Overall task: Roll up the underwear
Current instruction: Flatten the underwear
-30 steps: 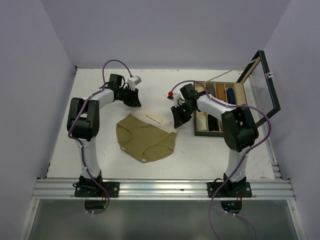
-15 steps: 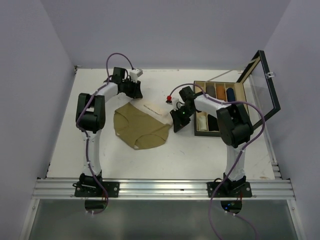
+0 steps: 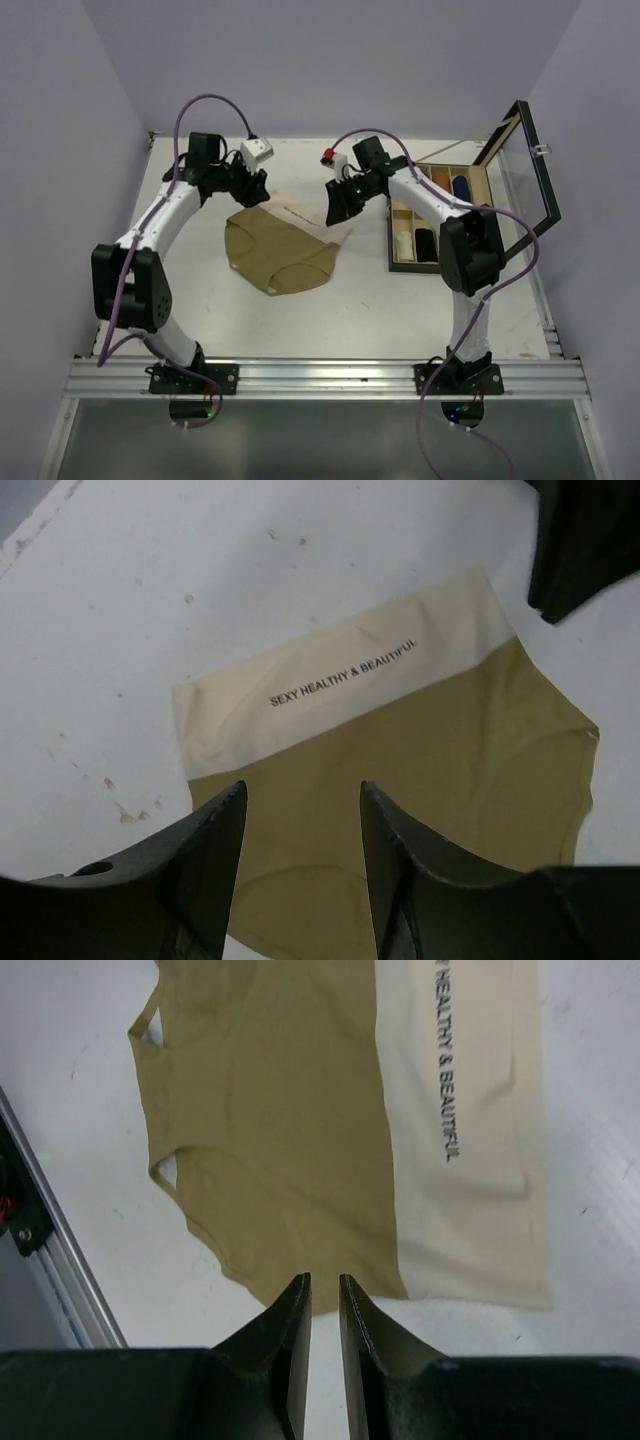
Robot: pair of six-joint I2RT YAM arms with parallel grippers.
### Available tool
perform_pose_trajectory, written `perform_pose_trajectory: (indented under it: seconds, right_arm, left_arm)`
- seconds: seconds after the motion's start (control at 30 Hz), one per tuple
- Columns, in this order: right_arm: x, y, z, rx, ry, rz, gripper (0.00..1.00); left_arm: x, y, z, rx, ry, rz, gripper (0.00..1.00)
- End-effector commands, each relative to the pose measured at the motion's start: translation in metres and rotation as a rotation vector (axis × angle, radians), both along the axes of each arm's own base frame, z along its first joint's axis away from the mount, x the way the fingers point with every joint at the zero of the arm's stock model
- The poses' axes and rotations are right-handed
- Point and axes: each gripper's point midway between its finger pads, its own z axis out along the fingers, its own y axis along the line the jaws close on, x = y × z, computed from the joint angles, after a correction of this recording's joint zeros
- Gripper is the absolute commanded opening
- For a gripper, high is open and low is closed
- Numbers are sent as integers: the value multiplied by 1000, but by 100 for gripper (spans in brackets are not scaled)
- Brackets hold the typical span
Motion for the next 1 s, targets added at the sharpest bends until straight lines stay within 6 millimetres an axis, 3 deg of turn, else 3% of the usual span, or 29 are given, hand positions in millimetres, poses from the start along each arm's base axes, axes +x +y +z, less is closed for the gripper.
perform_pose_trajectory:
  seconds: [0.0,0.03,0.1,0.13,0.2,0.33,0.43,0.53,0.67,0.77,0.97]
  right_arm:
    - [34,4,-9,-35,-40,-51,22]
    - [36,5,-14,-40,-28,-52,22]
    - [42,7,-27,-51,-9,-55,21]
    - [44,8,-31,-51,-9,-55,21]
    - [45,6,-43,-73,0,-67,19]
    - [42,-5,-75,-149,45,-96,16]
    - [32,-17,-89,-201,56,-106,14]
    - [14,-27,-98,-227,90,-95,13]
    - [-17,-37,-96,-223,134,-89,12]
    - [-34,-38,-91,-198,161,-93,10]
    - [-97,-38,-73,-141,250,1,7]
  left_arm:
    - [-73,-11,-43,74,125,-164,52]
    - [-79,-14,-41,90,92,-170,50]
    - [-106,-31,-62,124,123,-218,49]
    - [-114,-46,-64,155,95,-256,46]
    - [-128,-58,-77,183,107,-286,45]
    - [-145,-91,-100,231,112,-355,41]
    - [-157,-99,-120,287,138,-402,41]
    - [-173,-89,-142,377,164,-479,41]
    - [-201,-59,-168,478,228,-550,40]
    - [-227,-41,-178,508,285,-612,39]
    - [-276,-1,-182,570,277,-788,35]
